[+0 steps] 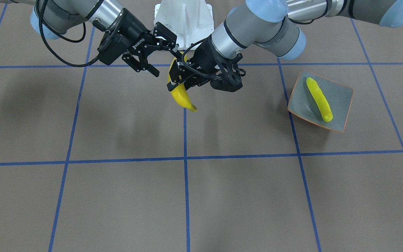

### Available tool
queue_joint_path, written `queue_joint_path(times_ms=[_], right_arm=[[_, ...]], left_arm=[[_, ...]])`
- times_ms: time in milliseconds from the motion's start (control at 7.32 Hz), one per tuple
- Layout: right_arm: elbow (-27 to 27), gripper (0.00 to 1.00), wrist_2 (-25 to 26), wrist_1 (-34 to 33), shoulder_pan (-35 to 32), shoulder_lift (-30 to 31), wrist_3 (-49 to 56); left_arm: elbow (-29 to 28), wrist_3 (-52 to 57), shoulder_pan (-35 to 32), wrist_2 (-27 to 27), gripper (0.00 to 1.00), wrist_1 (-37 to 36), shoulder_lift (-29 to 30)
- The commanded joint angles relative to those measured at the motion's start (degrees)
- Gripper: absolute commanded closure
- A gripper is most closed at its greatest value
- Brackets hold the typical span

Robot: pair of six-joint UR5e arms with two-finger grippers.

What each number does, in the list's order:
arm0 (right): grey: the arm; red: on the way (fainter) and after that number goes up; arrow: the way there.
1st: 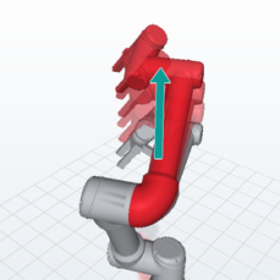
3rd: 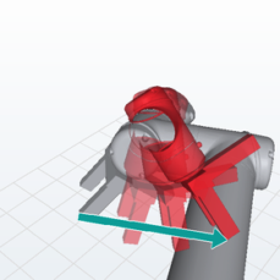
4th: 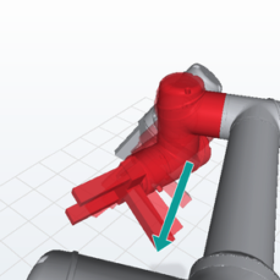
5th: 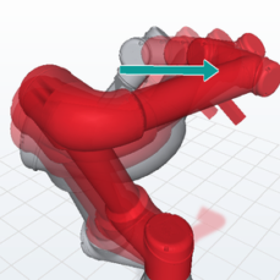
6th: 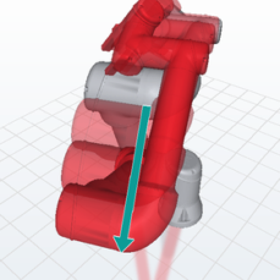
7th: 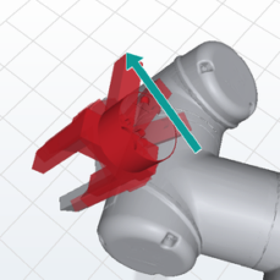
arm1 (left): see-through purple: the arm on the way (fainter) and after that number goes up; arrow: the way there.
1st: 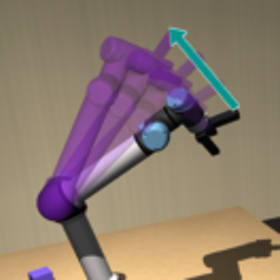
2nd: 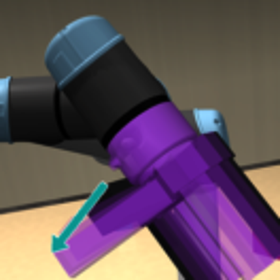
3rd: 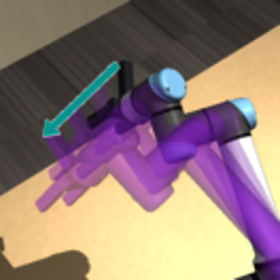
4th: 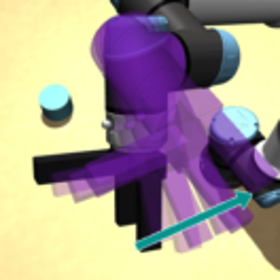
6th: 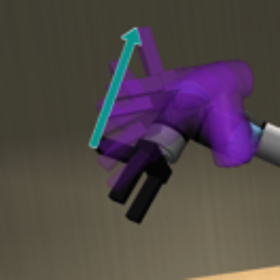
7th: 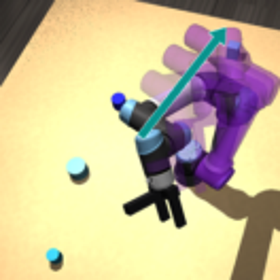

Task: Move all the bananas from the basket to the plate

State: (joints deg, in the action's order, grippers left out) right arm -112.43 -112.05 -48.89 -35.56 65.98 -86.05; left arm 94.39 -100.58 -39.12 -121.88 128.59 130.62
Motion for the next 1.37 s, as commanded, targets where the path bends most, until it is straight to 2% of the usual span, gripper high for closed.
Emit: queue_joint_path(times_ms=[0,137,273,410,683,819,1093,1229], right_arm=[[-3.4,0.00,0.3,0.4,-1.3,6.2,0.0],[-3.4,0.00,0.4,0.4,-2.3,8.3,0.0],[-3.4,0.00,0.8,0.4,-2.6,9.4,0.1],[-3.4,0.00,0.8,0.5,-3.4,10.7,0.1],[-3.0,0.00,1.3,0.5,-3.6,11.2,0.2],[-3.0,0.00,1.4,0.5,-3.6,11.4,0.2],[-2.6,0.00,1.5,0.5,-3.6,11.5,0.2],[-2.4,0.00,1.5,0.5,-3.6,11.5,0.2]], left_arm=[[3.2,6.5,-4.1,-6.5,1.00,-0.5,-7.8],[3.6,9.6,-9.9,-12.2,1.00,-0.9,-11.7],[4.0,10.7,-11.7,-13.3,1.00,-3.9,-12.9],[4.2,16.3,-11.9,-12.8,1.00,-8.8,-14.4],[8.3,30.9,-15.6,-12.4,1.00,-16.8,-22.6],[11.6,38.5,-17.4,-10.2,1.00,-24.8,-25.0],[19.7,51.7,-16.8,3.1,1.00,-45.9,-26.5],[21.0,53.0,-16.3,6.6,1.00,-49.4,-26.7]])
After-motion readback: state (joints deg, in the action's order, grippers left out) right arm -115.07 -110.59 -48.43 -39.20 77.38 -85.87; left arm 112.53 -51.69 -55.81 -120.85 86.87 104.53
